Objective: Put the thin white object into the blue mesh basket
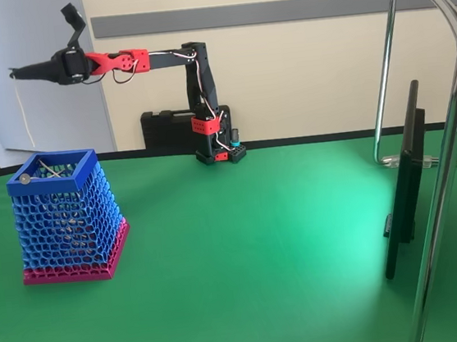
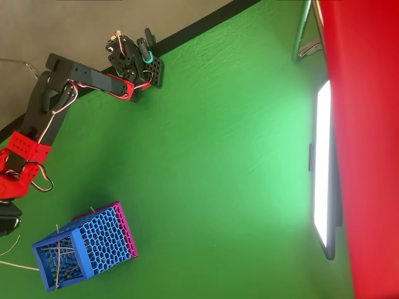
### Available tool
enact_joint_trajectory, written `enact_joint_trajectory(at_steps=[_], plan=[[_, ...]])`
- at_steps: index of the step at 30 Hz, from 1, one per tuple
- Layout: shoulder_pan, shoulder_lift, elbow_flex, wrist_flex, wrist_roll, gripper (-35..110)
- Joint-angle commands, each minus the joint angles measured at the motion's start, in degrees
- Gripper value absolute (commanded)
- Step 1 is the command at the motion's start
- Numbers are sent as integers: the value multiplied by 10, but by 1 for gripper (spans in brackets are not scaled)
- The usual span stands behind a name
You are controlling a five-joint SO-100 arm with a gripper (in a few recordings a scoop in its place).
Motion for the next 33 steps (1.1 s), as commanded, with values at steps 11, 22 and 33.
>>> enact_joint_trajectory(at_steps=[11,22,33], plan=[[-78,-45,40,-10,80,1],[-89,-63,70,-10,120,9],[-137,-18,148,-10,137,20]])
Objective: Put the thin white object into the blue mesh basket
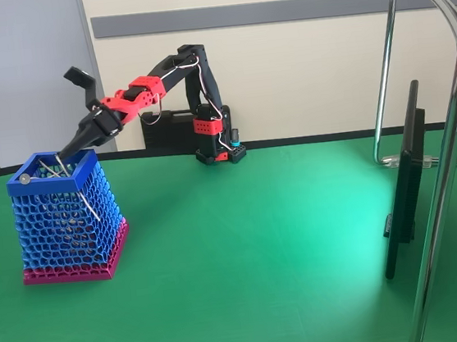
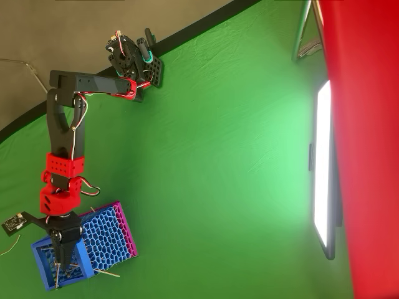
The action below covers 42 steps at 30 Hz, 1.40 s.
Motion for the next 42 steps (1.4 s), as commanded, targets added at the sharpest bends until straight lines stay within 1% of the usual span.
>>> enact_joint_trajectory(at_steps=[1,5,10,12,15,18,22,28,34,42], plan=[[-18,41,9,-10,10,21],[-33,57,13,-4,21,22],[-51,69,-63,146,70,22],[-62,80,-72,176,84,22],[-83,105,-54,191,103,22],[-109,142,-29,234,138,22],[-153,217,60,268,214,17],[-201,328,268,255,330,1],[-231,419,454,207,415,1],[-274,547,592,234,523,1]])
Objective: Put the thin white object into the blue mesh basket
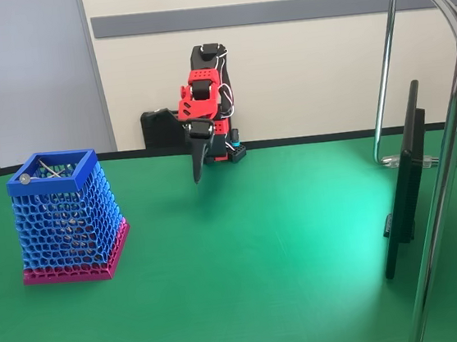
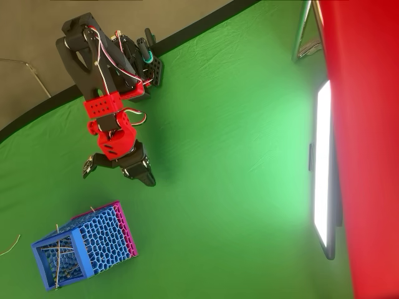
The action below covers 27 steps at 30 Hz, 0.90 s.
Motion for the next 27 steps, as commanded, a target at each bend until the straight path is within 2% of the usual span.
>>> enact_joint_trajectory(at_steps=[1,4,14,22,27], plan=[[-17,60,28,25,36,1],[-33,103,54,72,62,1],[-53,328,204,97,75,1],[-60,552,268,205,71,1],[-57,603,279,238,80,1]])
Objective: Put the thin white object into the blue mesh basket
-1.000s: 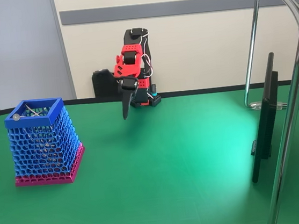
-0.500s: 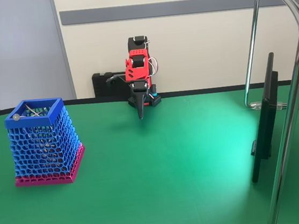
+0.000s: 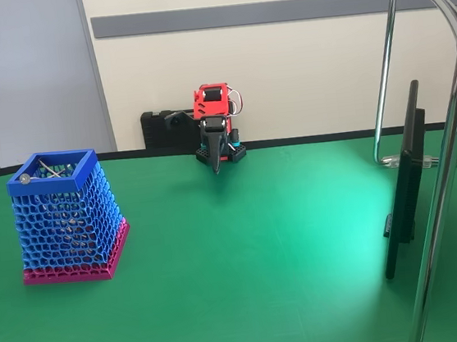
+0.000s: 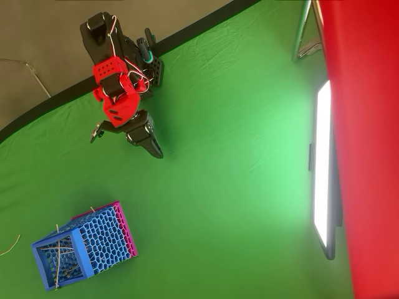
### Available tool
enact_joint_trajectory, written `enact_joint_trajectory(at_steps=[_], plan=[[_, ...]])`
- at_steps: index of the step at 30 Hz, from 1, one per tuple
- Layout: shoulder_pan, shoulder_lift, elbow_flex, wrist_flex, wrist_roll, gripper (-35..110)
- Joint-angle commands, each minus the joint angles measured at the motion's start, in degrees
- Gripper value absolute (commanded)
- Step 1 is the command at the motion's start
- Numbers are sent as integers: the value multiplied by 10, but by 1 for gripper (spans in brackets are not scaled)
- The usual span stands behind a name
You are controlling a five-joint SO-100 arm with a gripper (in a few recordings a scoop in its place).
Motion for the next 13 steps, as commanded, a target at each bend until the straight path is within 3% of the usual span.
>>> enact_joint_trajectory(at_steps=[1,13], plan=[[-1,13,4,8,5,1],[-1,16,4,14,7,1]])
